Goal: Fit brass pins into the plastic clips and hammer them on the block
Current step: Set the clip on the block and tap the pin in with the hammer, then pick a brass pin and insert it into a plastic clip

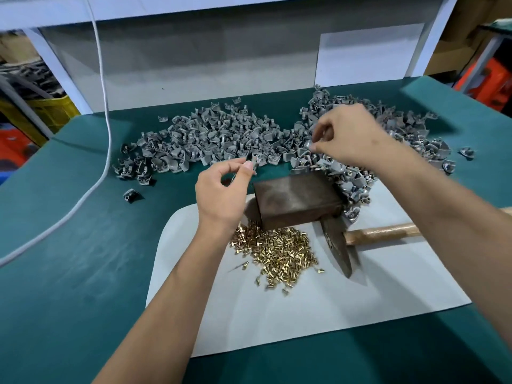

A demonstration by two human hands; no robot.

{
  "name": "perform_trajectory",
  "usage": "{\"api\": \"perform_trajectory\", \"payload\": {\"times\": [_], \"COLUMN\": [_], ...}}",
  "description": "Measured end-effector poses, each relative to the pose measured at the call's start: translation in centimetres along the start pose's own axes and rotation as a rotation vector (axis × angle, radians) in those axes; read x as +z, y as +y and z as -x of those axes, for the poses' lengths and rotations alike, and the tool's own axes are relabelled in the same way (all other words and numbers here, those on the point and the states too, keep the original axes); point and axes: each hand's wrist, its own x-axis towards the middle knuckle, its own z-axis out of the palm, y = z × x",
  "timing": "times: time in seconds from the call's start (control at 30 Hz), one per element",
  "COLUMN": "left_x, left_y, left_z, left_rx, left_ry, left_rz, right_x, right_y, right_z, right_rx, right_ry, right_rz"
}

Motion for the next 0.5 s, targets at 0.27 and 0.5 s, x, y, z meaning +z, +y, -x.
{"api": "perform_trajectory", "payload": {"times": [0.27,0.5], "left_x": [0.5,6.8], "left_y": [1.2,2.4], "left_z": [-3.9,-9.4], "left_rx": [0.039,0.371], "left_ry": [-0.112,-0.499], "left_rz": [-0.220,-0.780], "right_x": [2.8,3.2], "right_y": [-1.0,-0.4], "right_z": [-5.0,-5.2], "right_rx": [-0.121,-0.085], "right_ry": [-0.335,-0.317], "right_rz": [0.142,0.148]}}
